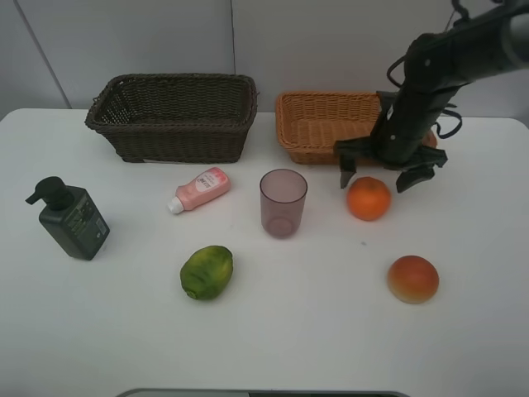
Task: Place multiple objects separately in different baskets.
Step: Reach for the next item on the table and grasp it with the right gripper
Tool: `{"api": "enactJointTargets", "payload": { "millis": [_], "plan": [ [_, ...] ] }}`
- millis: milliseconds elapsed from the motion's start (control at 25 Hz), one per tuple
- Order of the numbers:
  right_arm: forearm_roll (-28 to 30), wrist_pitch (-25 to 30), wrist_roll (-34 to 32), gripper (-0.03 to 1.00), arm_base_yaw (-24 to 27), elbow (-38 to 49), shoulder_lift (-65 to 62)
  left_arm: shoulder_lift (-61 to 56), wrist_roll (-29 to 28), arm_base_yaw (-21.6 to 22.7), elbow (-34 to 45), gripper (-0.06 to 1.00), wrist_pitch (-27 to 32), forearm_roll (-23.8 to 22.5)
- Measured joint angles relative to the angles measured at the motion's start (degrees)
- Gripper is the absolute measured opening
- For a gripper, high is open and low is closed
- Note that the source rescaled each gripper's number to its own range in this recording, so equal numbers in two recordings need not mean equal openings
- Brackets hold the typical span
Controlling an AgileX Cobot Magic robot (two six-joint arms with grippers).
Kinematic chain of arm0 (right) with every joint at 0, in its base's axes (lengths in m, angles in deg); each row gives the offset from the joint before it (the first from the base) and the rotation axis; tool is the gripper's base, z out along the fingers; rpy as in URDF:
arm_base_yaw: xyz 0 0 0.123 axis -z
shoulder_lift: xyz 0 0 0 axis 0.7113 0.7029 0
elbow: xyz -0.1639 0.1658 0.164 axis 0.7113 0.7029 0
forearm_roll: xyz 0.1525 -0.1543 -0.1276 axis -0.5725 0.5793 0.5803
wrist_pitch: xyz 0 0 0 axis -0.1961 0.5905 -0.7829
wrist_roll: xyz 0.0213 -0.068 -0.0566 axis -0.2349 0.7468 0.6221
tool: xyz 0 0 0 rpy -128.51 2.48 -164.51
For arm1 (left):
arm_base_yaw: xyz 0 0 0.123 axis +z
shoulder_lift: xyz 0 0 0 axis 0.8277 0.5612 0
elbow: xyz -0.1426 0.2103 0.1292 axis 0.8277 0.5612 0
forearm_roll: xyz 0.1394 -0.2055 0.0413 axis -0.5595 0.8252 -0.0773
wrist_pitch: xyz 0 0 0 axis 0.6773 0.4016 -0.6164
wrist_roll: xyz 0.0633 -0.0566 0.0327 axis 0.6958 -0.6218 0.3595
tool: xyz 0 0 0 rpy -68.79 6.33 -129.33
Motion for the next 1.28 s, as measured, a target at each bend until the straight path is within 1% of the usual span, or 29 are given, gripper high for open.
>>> {"api": "enactJointTargets", "payload": {
  "millis": [640,920,960,1000,1040,1120,1160,1200,1280],
  "plan": [
    [-0.07,-1.48,-1.85,1.0,0.0,0.0,4.92,0.0,0.0,0.0,0.0,0.92,0.0,0.0],
    [-0.03,-1.62,-1.9,0.99,-1.32,0.0,6.25,0.0,0.0,0.0,0.0,0.92,0.0,0.0],
    [-0.03,-1.62,-1.9,0.97,-1.32,0.0,6.25,0.0,0.0,0.0,0.0,0.92,0.0,0.0],
    [-0.03,-1.62,-1.9,0.91,-1.32,0.0,6.25,0.0,0.0,0.0,0.0,0.92,0.0,0.0],
    [-0.03,-1.62,-1.9,0.83,-1.32,0.0,6.25,0.0,0.0,0.0,0.0,0.92,0.0,0.0],
    [-0.03,-1.62,-1.9,0.61,-1.32,0.0,6.25,0.0,0.0,0.0,0.0,0.92,0.0,0.0],
    [0.02,-1.51,-1.9,0.46,-1.32,0.0,6.3,0.0,0.0,0.0,0.0,0.92,0.0,0.0],
    [0.02,-1.46,-1.9,0.34,-1.32,0.0,6.3,0.0,0.0,0.0,0.0,0.92,0.0,0.0],
    [0.02,-1.39,-1.9,0.34,-1.32,0.0,6.3,0.0,0.0,0.0,0.0,0.92,0.0,0.0]
  ]
}}
